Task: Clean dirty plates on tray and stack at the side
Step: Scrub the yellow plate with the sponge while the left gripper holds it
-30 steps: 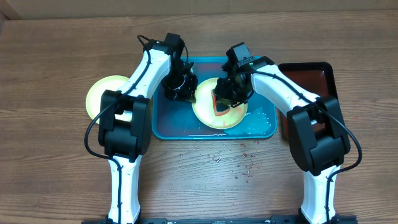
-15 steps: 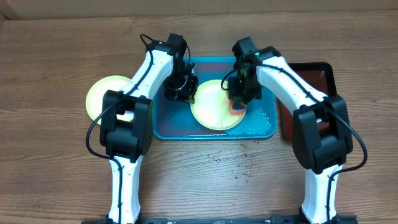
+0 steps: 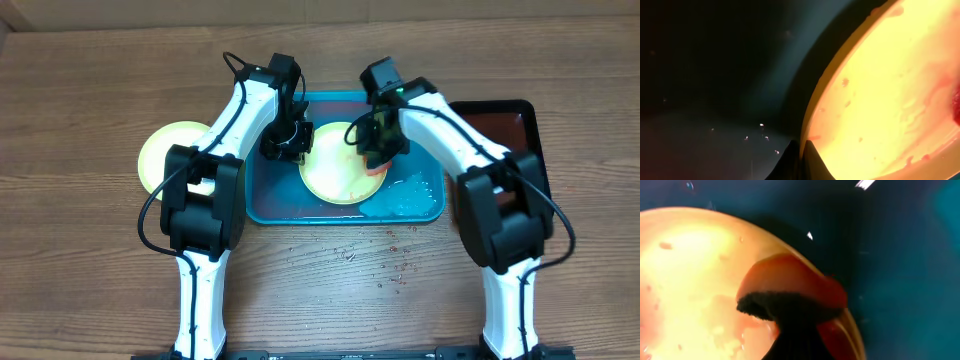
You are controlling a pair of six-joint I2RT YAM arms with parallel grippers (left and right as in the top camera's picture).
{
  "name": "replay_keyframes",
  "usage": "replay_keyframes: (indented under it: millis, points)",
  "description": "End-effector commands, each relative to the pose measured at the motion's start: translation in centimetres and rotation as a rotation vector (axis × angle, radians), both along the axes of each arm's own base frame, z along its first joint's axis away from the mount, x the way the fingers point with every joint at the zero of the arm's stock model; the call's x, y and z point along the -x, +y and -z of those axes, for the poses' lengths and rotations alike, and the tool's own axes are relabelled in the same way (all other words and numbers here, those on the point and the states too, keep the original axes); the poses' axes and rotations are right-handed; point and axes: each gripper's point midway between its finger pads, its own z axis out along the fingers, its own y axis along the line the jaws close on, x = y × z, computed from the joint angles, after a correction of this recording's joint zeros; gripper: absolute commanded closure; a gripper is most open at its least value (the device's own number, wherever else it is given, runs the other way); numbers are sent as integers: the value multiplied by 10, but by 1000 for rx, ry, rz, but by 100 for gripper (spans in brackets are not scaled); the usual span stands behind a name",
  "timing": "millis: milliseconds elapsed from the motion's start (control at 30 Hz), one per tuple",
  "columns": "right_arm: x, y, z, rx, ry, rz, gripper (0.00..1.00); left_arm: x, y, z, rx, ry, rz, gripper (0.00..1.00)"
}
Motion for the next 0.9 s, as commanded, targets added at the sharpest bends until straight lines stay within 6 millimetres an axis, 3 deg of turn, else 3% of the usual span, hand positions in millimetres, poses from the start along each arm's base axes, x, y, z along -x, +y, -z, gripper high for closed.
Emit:
replay_keyframes:
  millis: [0, 100, 300, 567, 700, 867]
  points:
    - [11, 20, 31, -74, 90, -17, 96, -5, 4, 1, -19, -7, -18, 96]
    - [14, 35, 35, -158, 119, -32, 96, -5, 4, 1, -17, -6, -18, 96]
    - [16, 74, 20, -360, 129, -88, 96, -4, -4, -1, 30, 1, -18, 96]
    - [43, 97, 17, -386, 187, -163, 96, -5, -7, -2, 50, 1, -20, 96]
    - [64, 91, 19, -351, 245, -224, 96, -6, -7, -2, 50, 0, -22, 96]
    - [71, 54, 22, -242, 298, -239, 96, -6, -6, -2, 49, 0, -22, 96]
